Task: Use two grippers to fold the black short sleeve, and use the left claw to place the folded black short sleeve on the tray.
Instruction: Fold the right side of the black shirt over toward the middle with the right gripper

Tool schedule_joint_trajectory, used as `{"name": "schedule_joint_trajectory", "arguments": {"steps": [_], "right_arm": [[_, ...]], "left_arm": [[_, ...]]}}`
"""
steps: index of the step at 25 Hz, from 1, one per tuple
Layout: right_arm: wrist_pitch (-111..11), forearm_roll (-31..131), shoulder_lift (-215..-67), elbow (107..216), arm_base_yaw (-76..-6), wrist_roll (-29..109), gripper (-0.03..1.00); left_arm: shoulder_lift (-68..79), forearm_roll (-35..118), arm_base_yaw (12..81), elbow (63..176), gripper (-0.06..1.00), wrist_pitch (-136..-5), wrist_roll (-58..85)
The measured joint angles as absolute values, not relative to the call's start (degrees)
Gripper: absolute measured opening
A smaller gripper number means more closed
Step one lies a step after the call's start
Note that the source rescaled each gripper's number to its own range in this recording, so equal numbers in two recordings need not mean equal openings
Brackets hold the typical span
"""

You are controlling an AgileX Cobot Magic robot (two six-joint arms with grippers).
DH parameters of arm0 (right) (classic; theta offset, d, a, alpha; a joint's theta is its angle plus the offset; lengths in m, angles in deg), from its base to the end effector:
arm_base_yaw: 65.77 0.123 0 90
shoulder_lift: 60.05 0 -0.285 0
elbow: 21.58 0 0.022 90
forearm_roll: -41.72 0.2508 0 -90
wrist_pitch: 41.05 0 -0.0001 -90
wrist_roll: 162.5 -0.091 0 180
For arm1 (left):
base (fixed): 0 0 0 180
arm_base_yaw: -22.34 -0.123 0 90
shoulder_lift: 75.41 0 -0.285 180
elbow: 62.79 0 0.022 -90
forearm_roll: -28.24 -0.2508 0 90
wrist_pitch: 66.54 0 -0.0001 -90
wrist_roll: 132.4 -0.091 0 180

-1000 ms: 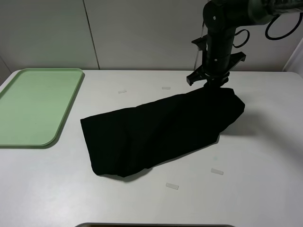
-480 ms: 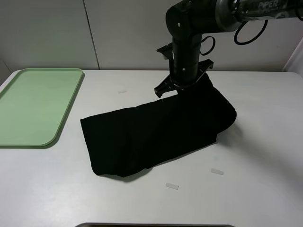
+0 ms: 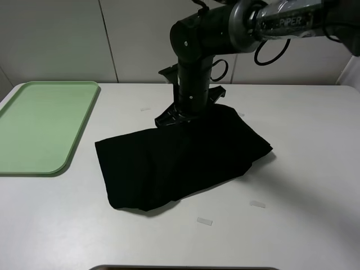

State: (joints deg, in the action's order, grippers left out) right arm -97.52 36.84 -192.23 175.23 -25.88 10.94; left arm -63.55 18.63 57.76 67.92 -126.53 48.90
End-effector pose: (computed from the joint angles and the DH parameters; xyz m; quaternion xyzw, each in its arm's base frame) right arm 0.3420 0.2774 0.1568 -0.3058 0.9487 -0.0060 0.0799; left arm 0.0137 0.0064 0.2757 0.2554 0.8295 -0.0747 0.4911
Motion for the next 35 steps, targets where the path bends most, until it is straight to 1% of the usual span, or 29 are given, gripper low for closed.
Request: {"name": "schedule_joint_trajectory", "arguments": {"steps": [6, 7, 8, 9, 10, 11, 13, 14, 15, 17, 21, 29, 35], "right_arm": [[-94.5, 38.4, -193.9, 175.2, -25.1, 10.9, 0.07], [-94.0, 38.4, -194.0, 175.2, -25.1, 11.0, 0.07], [-93.3, 38.4, -194.0, 175.2, -25.1, 11.4, 0.10], [-92.2, 38.4, -194.0, 175.2, -25.1, 12.0, 0.15], [-91.2, 38.5, -194.0, 175.2, -25.1, 12.9, 0.23], [-89.9, 38.9, -194.0, 175.2, -25.1, 14.0, 0.36], [-87.0, 40.1, -194.0, 175.2, -25.0, 15.4, 0.69], [-85.4, 41.0, -194.0, 175.2, -25.0, 15.9, 0.80], [-84.0, 41.7, -194.0, 175.2, -25.0, 16.0, 0.88], [-82.5, 42.5, -194.0, 175.2, -25.0, 16.1, 0.96], [-81.0, 42.5, -193.9, 175.2, -25.0, 16.6, 1.00], [-78.5, 37.2, -189.8, 175.2, -25.0, 25.9, 1.00], [-78.5, 39.6, -189.1, 175.3, -24.1, 27.2, 1.00]], "left_arm": [[-63.6, 18.6, 57.8, 67.9, 0.84, -126.5, 48.9], [-63.6, 18.6, 57.8, 67.9, 0.84, -126.5, 48.9], [-63.6, 18.6, 57.8, 67.9, 0.84, -126.5, 48.9], [-63.6, 18.6, 57.8, 67.9, 0.84, -126.5, 48.9], [-63.6, 18.6, 57.8, 67.9, 0.84, -126.5, 48.9], [-63.6, 18.6, 57.8, 67.9, 0.84, -126.5, 48.9], [-63.6, 18.6, 57.8, 67.9, 0.84, -126.5, 48.9], [-63.6, 18.6, 57.8, 67.9, 0.84, -126.5, 48.9], [-63.6, 18.6, 57.8, 67.9, 0.84, -126.5, 48.9], [-63.6, 18.6, 57.8, 67.9, 0.84, -126.5, 48.9], [-63.6, 18.6, 57.8, 67.9, 0.84, -126.5, 48.9], [-63.6, 18.6, 57.8, 67.9, 0.84, -126.5, 48.9], [-63.6, 18.6, 57.8, 67.9, 0.84, -126.5, 48.9]]}}
